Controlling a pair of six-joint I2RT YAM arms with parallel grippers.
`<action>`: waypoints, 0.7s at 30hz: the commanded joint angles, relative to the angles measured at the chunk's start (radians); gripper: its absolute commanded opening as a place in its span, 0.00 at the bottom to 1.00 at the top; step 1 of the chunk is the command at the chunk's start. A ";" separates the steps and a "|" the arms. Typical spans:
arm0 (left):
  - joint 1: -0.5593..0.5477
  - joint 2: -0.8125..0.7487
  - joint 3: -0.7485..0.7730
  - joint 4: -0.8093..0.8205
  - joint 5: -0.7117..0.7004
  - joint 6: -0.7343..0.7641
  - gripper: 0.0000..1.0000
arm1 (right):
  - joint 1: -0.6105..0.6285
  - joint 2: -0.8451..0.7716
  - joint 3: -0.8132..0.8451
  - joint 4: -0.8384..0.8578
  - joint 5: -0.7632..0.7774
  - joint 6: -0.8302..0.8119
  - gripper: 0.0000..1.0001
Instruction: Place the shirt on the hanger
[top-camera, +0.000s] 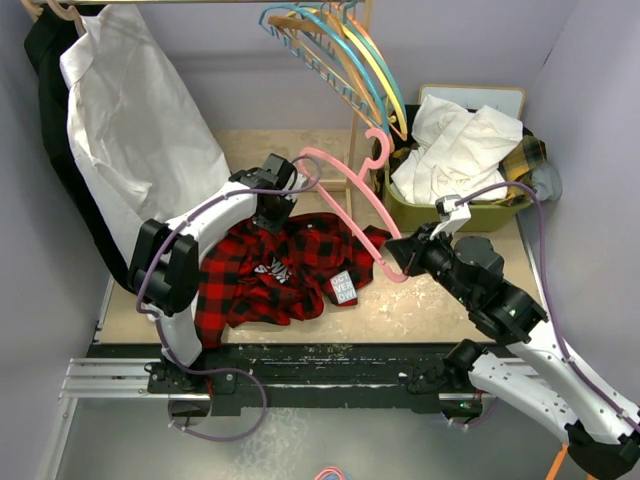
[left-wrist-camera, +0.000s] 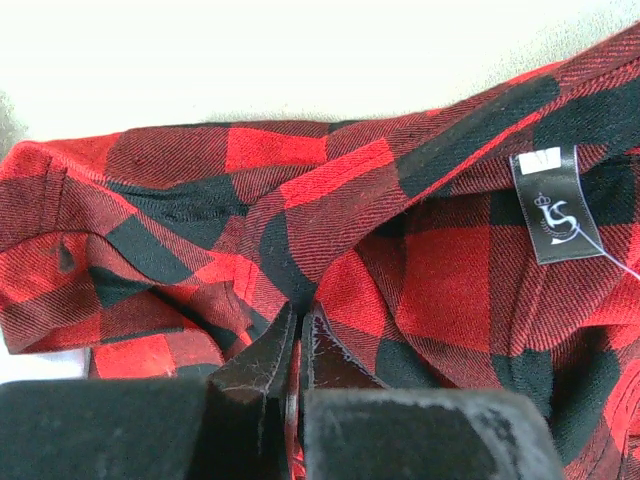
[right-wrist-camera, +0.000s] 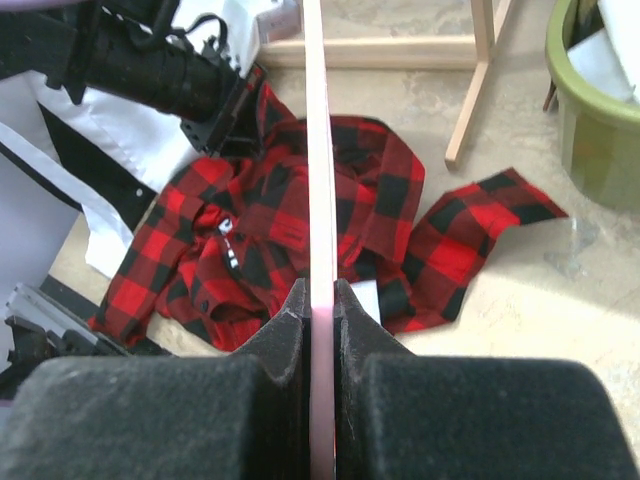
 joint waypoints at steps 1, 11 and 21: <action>0.004 -0.030 0.047 0.006 -0.026 0.029 0.00 | 0.000 -0.034 0.028 -0.070 -0.035 0.076 0.00; 0.004 -0.201 0.070 0.011 -0.103 0.084 0.00 | 0.000 -0.127 0.110 -0.272 -0.164 0.087 0.00; 0.004 -0.209 0.148 -0.030 -0.087 0.088 0.00 | 0.000 -0.088 0.081 -0.210 -0.333 0.065 0.00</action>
